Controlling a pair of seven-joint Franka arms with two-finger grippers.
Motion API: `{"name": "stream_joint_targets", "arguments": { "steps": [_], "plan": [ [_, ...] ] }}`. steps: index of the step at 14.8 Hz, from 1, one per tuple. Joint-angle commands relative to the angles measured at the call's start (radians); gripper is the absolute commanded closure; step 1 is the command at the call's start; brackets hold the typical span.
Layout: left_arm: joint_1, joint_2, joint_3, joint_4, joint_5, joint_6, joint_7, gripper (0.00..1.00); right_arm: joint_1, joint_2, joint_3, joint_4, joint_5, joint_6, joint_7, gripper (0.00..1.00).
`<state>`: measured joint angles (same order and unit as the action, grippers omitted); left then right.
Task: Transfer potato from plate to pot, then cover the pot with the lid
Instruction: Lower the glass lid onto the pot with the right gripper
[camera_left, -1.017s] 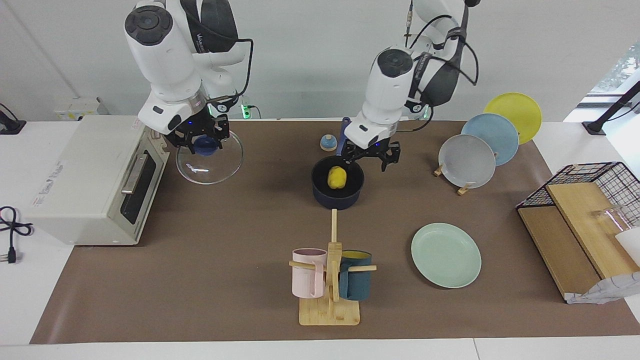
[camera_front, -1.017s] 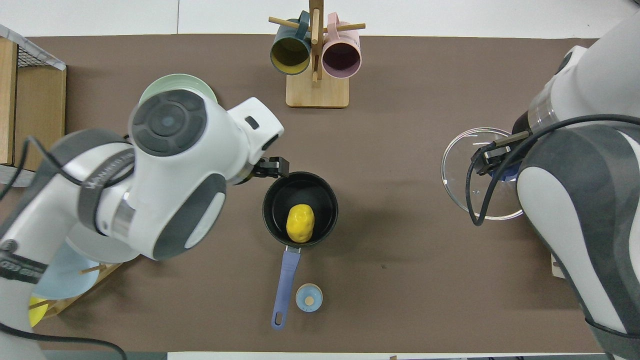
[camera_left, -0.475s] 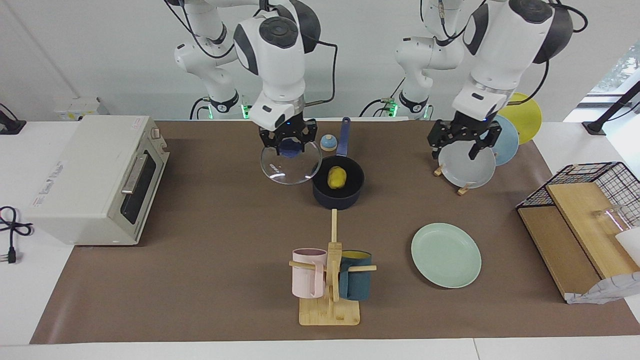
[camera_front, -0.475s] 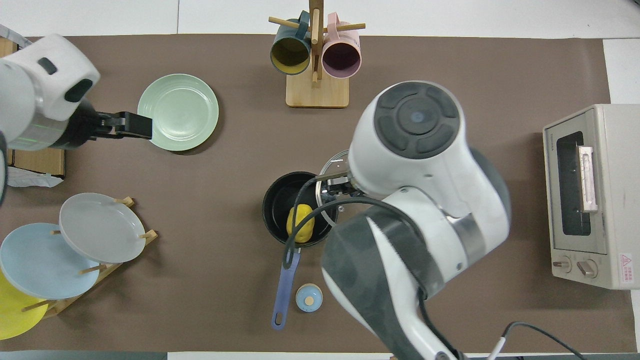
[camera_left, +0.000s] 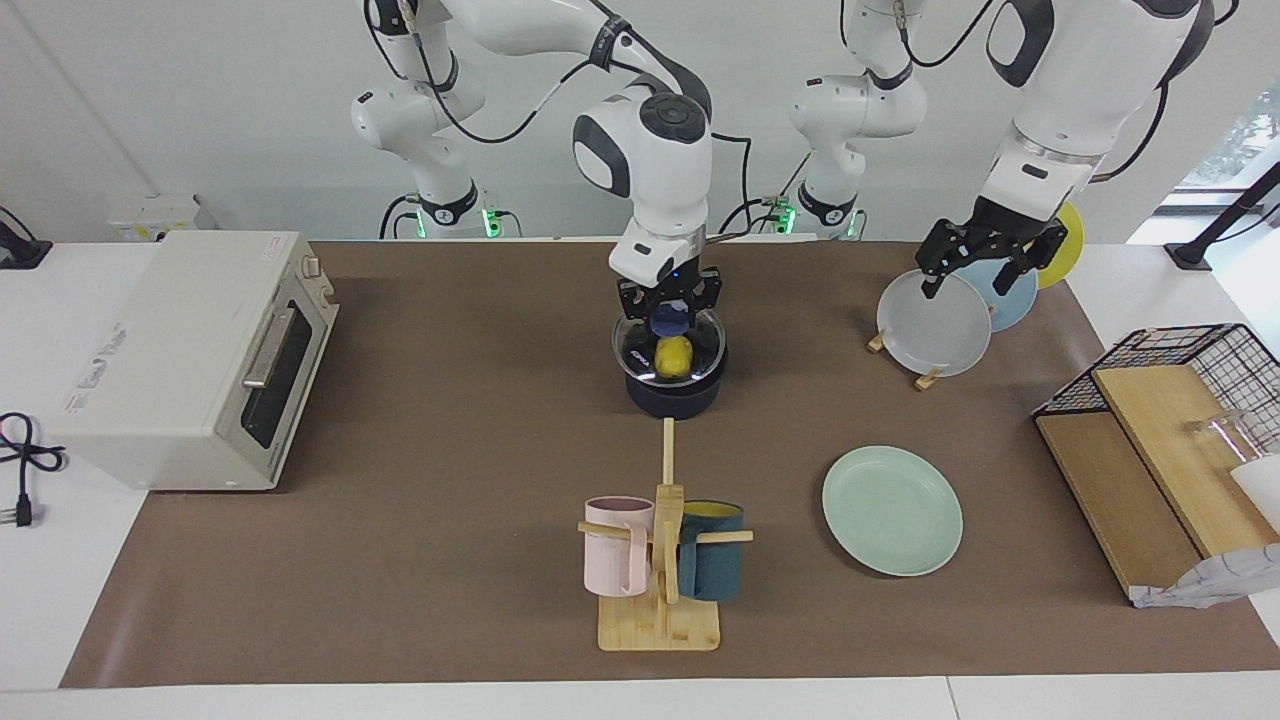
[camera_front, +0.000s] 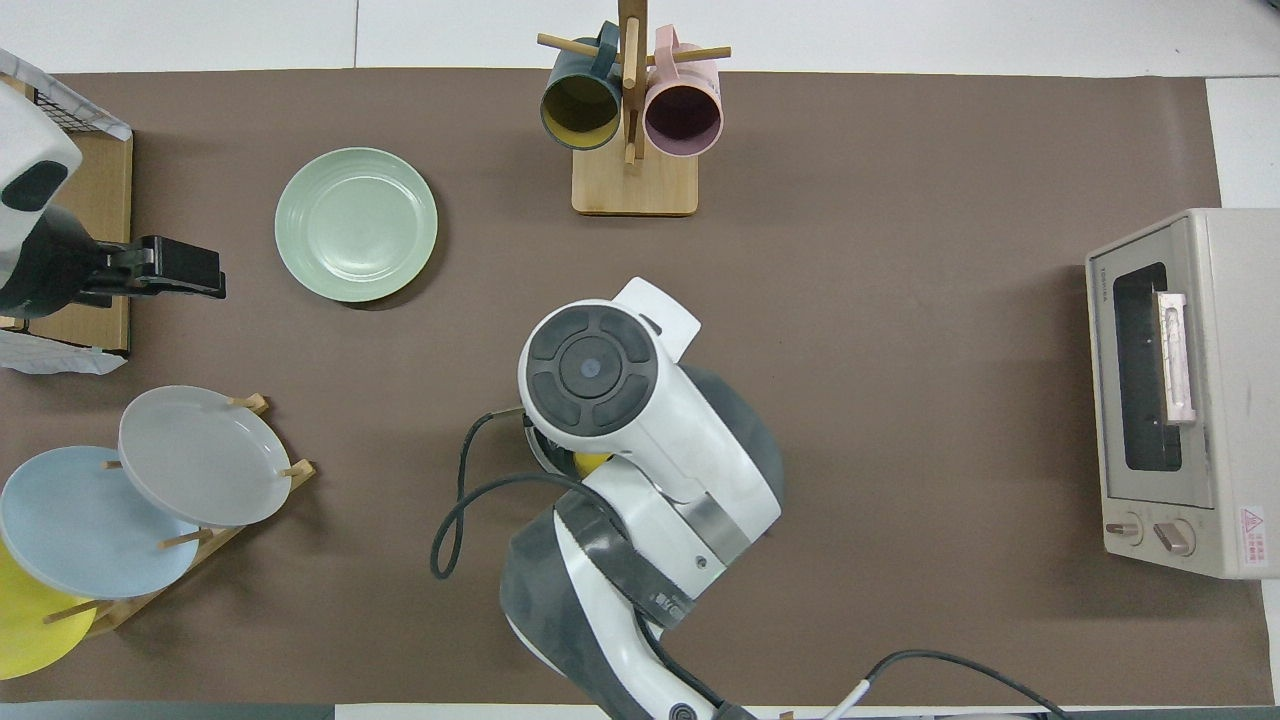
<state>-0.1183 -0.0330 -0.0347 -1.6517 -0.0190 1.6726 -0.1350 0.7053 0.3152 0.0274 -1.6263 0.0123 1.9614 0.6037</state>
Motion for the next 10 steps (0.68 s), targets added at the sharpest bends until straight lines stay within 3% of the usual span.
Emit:
{"name": "stream_joint_targets", "arguments": {
  "steps": [1, 7, 10],
  "plan": [
    [0.011, -0.06, -0.011, -0.085, 0.016, -0.022, 0.012, 0.0, 0.028, 0.011, -0.006, -0.01, -0.015, 0.025, 0.022, 1.0],
    [0.022, -0.01, -0.016, 0.033, -0.015, -0.086, 0.012, 0.0, 0.033, 0.012, -0.006, -0.038, -0.018, 0.019, 0.022, 1.0],
    [0.019, -0.011, -0.016, 0.027, -0.021, -0.082, 0.011, 0.0, 0.033, 0.005, -0.006, -0.055, -0.047, 0.024, 0.022, 1.0]
  ]
}}
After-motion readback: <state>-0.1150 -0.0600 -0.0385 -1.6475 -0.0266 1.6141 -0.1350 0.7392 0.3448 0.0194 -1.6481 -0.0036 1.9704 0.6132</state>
